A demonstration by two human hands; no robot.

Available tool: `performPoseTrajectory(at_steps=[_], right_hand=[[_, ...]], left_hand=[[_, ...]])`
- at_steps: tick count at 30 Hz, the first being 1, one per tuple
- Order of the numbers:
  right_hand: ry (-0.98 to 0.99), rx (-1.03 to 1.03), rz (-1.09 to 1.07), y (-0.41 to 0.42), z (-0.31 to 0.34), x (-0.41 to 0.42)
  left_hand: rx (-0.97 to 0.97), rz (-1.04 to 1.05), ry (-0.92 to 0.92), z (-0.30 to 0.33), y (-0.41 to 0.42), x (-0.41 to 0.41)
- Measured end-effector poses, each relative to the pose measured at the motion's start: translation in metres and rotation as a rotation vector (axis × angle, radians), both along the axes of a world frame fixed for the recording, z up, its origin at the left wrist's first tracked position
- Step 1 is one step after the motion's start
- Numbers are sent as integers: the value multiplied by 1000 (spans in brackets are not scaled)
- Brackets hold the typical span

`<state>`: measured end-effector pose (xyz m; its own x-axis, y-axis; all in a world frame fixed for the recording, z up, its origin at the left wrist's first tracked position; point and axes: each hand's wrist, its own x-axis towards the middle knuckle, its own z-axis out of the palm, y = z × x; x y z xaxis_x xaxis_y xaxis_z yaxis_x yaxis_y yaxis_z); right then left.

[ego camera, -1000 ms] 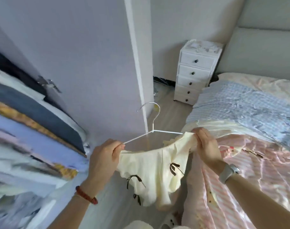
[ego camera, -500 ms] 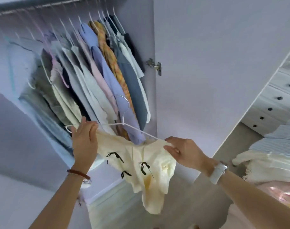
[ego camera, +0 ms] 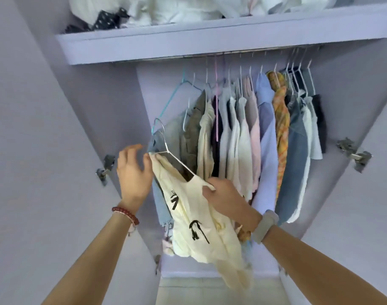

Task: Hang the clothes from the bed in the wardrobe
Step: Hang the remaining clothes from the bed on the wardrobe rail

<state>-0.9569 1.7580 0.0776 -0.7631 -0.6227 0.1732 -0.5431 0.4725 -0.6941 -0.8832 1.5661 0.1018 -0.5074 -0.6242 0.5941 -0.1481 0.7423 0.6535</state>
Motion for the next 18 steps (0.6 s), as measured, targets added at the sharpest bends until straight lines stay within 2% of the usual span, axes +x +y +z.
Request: performPoseTrajectory(at_steps=[5, 7, 13, 18], right_hand=[[30, 251, 324, -61, 35, -39], [46, 279, 371, -79, 29, -45], [-63, 2, 128, -128, 2, -44], [-105, -174, 26, -168, 3, -33]], left_hand=[[4, 100, 22, 30, -43, -11], [22, 122, 8, 26, -56, -14], [41, 170, -6, 2, -82, -10], [-36, 115, 25, 9, -107, -14]])
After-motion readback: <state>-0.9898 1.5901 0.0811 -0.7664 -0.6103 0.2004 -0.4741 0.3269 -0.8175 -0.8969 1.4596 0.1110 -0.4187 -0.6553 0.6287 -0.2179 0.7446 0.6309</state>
